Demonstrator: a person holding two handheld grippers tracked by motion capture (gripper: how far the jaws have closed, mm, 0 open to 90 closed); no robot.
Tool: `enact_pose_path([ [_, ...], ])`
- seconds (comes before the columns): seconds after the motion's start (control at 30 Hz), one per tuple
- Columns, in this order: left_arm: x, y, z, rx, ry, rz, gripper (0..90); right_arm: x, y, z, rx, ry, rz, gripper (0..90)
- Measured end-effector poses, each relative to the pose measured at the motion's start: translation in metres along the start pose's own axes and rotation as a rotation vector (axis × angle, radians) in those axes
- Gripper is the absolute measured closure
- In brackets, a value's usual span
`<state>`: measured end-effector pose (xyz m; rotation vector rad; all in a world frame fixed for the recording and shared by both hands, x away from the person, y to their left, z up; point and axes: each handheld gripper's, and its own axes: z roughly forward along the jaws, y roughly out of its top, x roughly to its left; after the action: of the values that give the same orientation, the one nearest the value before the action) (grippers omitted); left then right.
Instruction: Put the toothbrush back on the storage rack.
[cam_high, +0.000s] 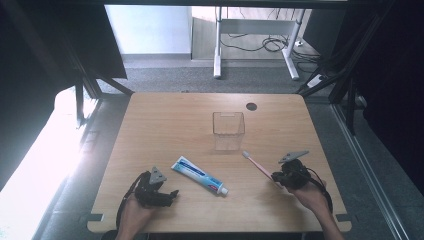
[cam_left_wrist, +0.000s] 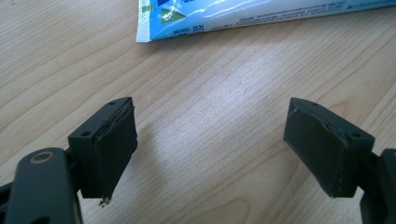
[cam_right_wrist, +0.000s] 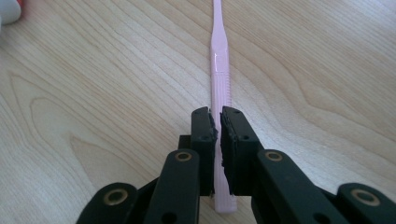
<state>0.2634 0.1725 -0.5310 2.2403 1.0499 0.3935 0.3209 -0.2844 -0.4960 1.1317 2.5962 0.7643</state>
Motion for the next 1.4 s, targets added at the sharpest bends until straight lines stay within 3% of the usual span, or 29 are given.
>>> enact_pose_path([
  [0.57, -0.001, 0.000, 0.000, -0.009, -0.015, 0.000, 17.4, -0.010, 0.033, 0.005, 0.195, -0.006, -0.067, 75.0],
  [0.87, -0.001, 0.000, 0.000, 0.001, -0.006, 0.014, 17.5, -0.008, 0.055, 0.018, 0.315, 0.015, -0.127, 74.7],
  [1.4, -0.002, 0.000, 0.001, 0.006, -0.007, 0.022, 17.5, -0.002, 0.080, 0.043, 0.456, 0.020, -0.164, 74.5],
])
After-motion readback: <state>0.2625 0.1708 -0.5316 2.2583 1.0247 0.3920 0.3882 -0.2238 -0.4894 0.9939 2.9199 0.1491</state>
